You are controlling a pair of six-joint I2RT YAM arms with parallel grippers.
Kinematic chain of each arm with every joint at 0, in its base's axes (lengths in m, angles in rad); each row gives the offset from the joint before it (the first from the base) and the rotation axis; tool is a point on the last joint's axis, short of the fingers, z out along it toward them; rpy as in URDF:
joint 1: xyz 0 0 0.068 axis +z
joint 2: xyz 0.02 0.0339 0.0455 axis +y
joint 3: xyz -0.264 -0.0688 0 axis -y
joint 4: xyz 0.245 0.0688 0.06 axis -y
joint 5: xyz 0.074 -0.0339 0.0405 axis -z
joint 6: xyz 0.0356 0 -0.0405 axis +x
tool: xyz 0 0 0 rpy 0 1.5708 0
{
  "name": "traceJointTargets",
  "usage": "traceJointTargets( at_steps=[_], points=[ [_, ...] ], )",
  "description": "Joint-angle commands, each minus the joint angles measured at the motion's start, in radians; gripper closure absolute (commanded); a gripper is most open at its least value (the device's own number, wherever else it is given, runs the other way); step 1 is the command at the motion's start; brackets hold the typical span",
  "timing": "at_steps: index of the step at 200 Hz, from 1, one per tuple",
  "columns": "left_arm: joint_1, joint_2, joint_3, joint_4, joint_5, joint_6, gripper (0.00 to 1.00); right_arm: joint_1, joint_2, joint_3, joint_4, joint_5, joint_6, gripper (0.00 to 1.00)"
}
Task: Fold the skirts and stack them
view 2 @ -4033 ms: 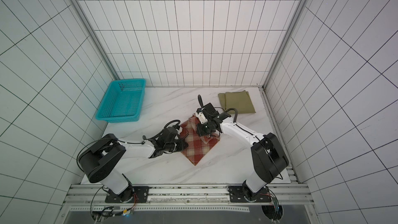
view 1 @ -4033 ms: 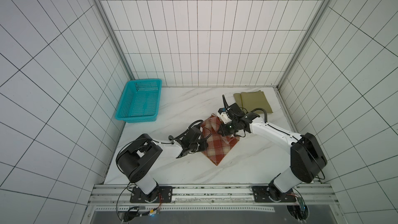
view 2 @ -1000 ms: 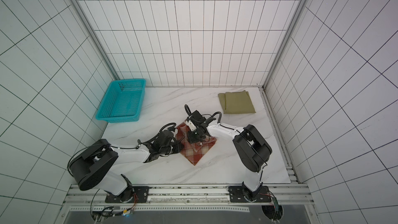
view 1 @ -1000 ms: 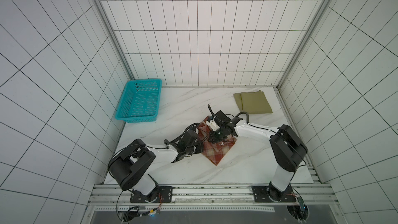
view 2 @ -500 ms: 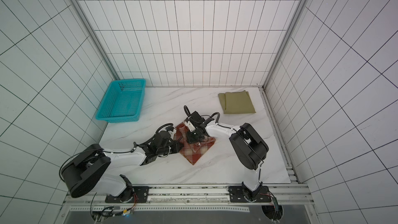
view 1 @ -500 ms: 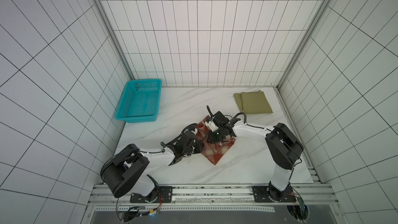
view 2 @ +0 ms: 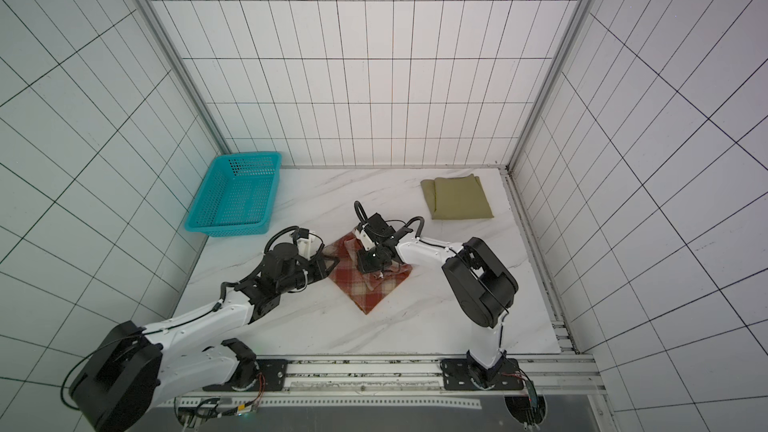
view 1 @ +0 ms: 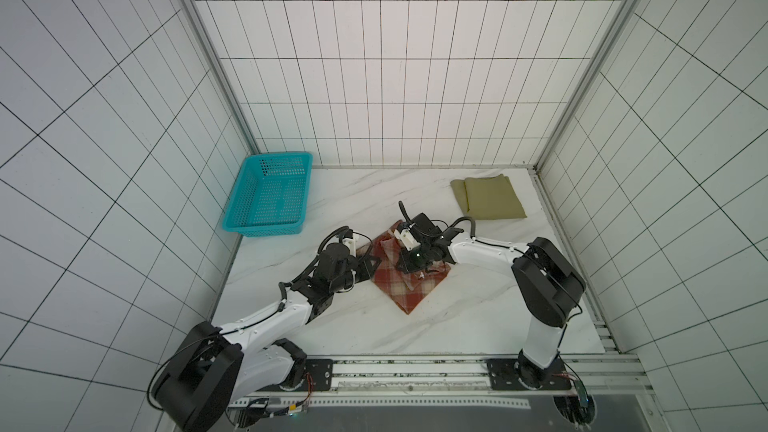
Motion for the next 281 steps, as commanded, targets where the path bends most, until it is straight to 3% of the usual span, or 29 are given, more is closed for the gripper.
traceJointTargets(
  at_steps=[1,44,82,127,281],
  points=[
    [0.034,-0.046,-0.025,-0.054,0.024,-0.001,1.0,0.013,0.027,0.002,0.026,0.011,0.014,0.96],
    [0.058,-0.072,-0.029,-0.071,0.025,0.008,1.0,0.019,0.055,0.013,0.024,0.012,0.024,0.84],
    [0.076,-0.072,-0.032,-0.056,0.036,0.011,1.0,0.025,0.05,0.032,0.016,0.018,0.039,0.62],
    [0.106,-0.075,-0.031,-0.043,0.056,0.024,1.0,0.028,0.03,0.05,0.003,0.009,0.065,0.5],
    [0.127,-0.089,-0.032,-0.049,0.089,0.045,1.0,0.074,-0.076,0.088,-0.068,0.025,0.123,0.46]
  ],
)
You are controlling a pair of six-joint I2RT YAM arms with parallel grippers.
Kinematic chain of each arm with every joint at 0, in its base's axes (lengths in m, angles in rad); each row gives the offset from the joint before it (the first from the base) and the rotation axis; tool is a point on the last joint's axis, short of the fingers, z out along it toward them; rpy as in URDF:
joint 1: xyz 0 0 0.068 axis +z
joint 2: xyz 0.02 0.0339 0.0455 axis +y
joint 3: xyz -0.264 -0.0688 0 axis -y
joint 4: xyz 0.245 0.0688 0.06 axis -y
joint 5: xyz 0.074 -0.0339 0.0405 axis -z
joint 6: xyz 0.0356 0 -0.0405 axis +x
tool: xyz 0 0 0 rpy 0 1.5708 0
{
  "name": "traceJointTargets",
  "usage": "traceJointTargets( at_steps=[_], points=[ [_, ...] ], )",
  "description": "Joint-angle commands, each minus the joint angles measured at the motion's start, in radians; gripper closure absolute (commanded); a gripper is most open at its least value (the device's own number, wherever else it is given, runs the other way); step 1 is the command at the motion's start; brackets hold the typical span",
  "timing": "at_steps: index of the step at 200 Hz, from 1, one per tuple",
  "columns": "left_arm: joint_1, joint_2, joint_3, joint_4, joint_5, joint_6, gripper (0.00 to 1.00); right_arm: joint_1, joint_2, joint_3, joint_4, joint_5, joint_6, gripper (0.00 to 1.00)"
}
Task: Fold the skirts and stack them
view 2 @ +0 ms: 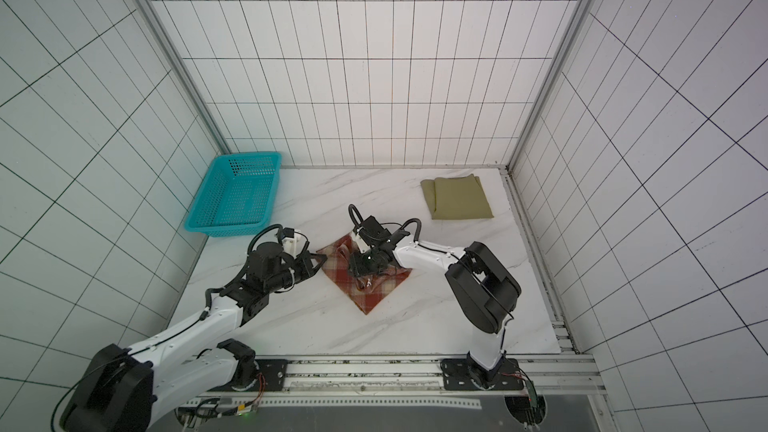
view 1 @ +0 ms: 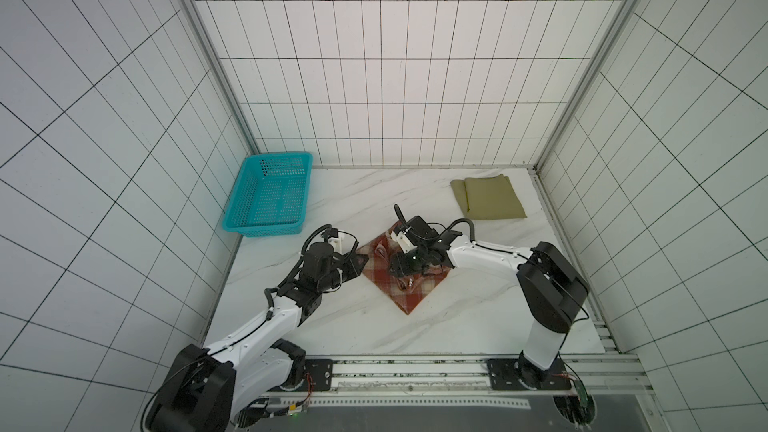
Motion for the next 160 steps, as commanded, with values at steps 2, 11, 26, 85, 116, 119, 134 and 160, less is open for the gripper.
traceJointTargets(
  at_steps=[2,11,26,85,116,119,134,160],
  points=[
    [0.005,-0.01,-0.012,0.01,0.013,0.013,1.0,0.017,-0.037,0.085,-0.042,0.014,0.024,0.46],
    [0.006,-0.007,-0.012,0.01,0.016,0.016,1.0,0.02,-0.043,0.083,-0.044,0.014,0.026,0.46],
    [0.006,-0.001,-0.012,0.01,0.02,0.018,1.0,0.026,-0.058,0.082,-0.045,0.015,0.032,0.46],
    [0.006,0.04,-0.008,0.033,0.055,0.03,1.0,0.037,-0.14,0.063,-0.049,0.03,0.043,0.46],
    [0.004,0.09,0.011,0.066,0.072,0.031,1.0,0.037,-0.166,0.015,-0.015,0.049,0.032,0.56],
    [0.003,0.097,0.014,0.072,0.075,0.031,1.0,0.036,-0.166,0.007,-0.008,0.047,0.03,0.6],
    [-0.007,0.132,0.032,0.096,0.078,0.028,1.0,0.037,-0.16,-0.024,0.034,0.037,0.022,0.78],
    [-0.044,0.206,0.087,0.121,0.07,0.032,1.0,0.036,-0.142,-0.062,0.072,0.046,0.007,0.96]
  ],
)
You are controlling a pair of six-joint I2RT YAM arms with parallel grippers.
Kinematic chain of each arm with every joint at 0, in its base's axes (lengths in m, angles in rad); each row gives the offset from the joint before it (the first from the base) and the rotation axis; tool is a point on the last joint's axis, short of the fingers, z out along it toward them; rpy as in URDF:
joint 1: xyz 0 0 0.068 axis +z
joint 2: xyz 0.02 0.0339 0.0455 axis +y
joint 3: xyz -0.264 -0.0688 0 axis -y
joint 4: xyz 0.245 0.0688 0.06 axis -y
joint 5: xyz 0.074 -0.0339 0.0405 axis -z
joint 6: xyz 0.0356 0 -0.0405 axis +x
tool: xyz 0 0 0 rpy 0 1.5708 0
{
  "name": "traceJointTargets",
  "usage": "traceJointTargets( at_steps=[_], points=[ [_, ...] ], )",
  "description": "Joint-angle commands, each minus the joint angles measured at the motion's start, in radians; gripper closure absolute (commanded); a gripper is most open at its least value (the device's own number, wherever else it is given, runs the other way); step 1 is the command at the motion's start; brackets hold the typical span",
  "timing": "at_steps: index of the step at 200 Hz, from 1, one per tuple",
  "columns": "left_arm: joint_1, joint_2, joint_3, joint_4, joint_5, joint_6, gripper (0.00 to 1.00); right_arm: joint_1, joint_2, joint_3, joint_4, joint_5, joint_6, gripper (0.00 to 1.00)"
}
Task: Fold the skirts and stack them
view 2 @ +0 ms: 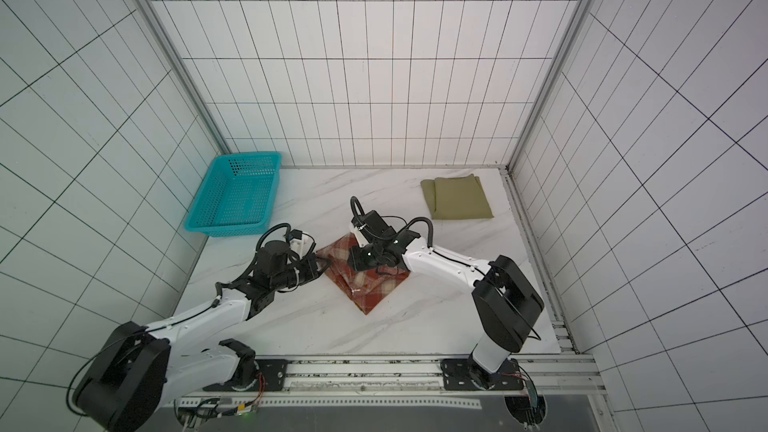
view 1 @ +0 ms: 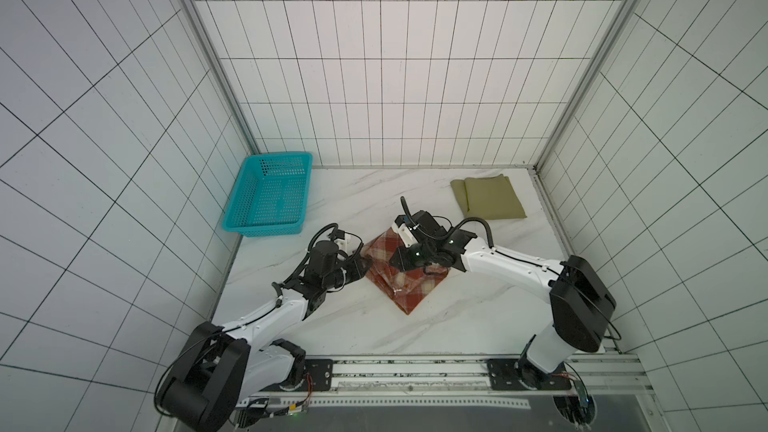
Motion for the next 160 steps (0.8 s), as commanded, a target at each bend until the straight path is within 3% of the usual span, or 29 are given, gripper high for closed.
traceJointTargets(
  at_steps=[1,81,160],
  points=[
    [-0.031,0.054,0.064,0.067,0.006,0.011,1.0,0.008,0.012,-0.057,0.052,0.015,-0.018,0.96],
    [-0.071,0.281,0.179,0.164,-0.017,0.001,1.0,0.009,0.062,-0.157,0.149,0.009,-0.006,1.0],
    [-0.008,0.431,0.168,0.14,-0.054,0.007,1.0,0.074,0.119,-0.251,0.227,0.024,0.037,1.0]
  ],
)
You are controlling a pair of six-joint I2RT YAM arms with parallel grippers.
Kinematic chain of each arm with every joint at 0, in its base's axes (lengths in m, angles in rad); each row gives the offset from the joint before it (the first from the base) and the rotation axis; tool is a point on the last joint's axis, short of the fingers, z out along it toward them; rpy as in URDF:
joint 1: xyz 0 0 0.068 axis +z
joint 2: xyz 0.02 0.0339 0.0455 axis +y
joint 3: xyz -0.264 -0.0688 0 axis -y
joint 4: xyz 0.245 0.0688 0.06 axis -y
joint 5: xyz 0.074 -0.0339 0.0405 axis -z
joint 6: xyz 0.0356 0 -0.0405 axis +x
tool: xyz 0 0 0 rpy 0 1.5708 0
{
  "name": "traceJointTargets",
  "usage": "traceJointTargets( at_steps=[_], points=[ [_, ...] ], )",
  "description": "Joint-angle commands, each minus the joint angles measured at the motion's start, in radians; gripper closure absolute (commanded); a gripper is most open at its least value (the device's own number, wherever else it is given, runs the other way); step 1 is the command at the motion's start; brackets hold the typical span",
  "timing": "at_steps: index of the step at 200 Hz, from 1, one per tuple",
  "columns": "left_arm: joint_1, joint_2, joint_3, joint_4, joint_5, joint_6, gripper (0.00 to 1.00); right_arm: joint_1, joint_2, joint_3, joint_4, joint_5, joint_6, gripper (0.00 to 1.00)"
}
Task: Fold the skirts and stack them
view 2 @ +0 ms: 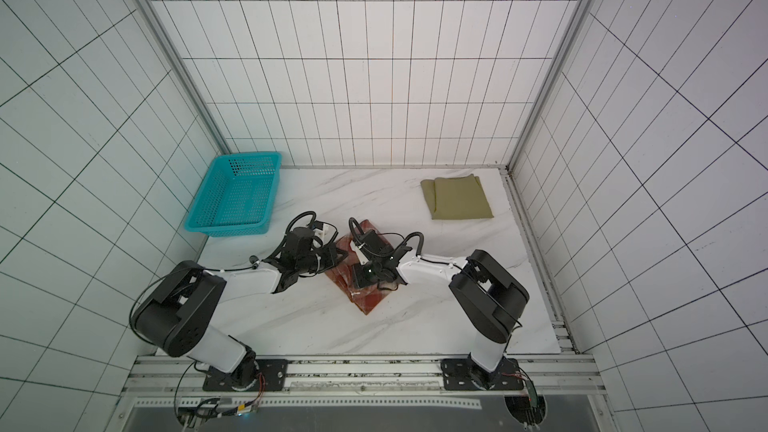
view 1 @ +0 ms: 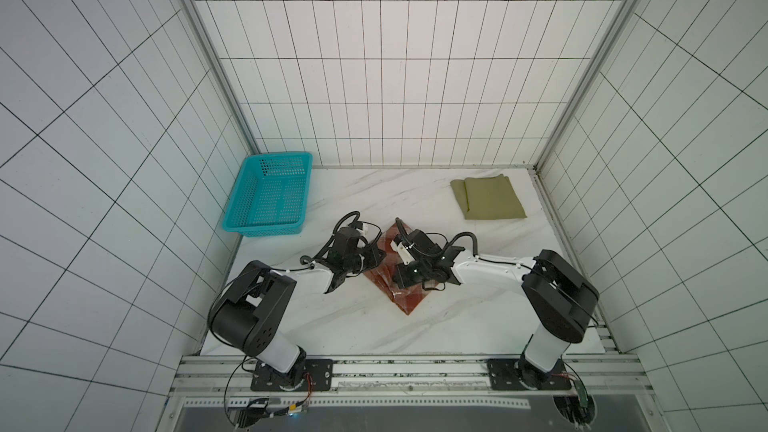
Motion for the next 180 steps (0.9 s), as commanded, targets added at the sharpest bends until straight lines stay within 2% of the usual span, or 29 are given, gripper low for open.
traceJointTargets(
  at_steps=[1,47,77,96,125,148,180],
  points=[
    [0.025,0.036,-0.006,0.009,-0.022,0.007,1.0,0.031,0.023,-0.069,0.038,0.009,0.033,1.0],
    [0.043,0.067,-0.004,0.04,-0.02,0.017,1.0,0.081,0.022,-0.056,0.046,0.023,0.044,1.0],
    [0.043,0.073,0.025,0.039,-0.002,0.041,1.0,0.065,-0.11,-0.076,0.022,0.072,0.03,1.0],
    [0.041,0.044,0.021,0.041,0.008,0.041,1.0,-0.001,-0.2,-0.078,-0.04,0.102,-0.003,1.0],
    [0.032,-0.01,0.004,0.037,0.009,0.029,1.0,-0.16,-0.272,-0.104,-0.065,0.096,-0.074,1.0],
    [0.024,-0.019,0.001,0.03,0.005,0.021,1.0,-0.245,-0.249,-0.107,-0.065,0.08,-0.118,1.0],
    [0.021,0.034,0.014,0.023,0.003,0.023,1.0,-0.287,-0.169,-0.119,-0.041,0.06,-0.145,1.0]
  ],
)
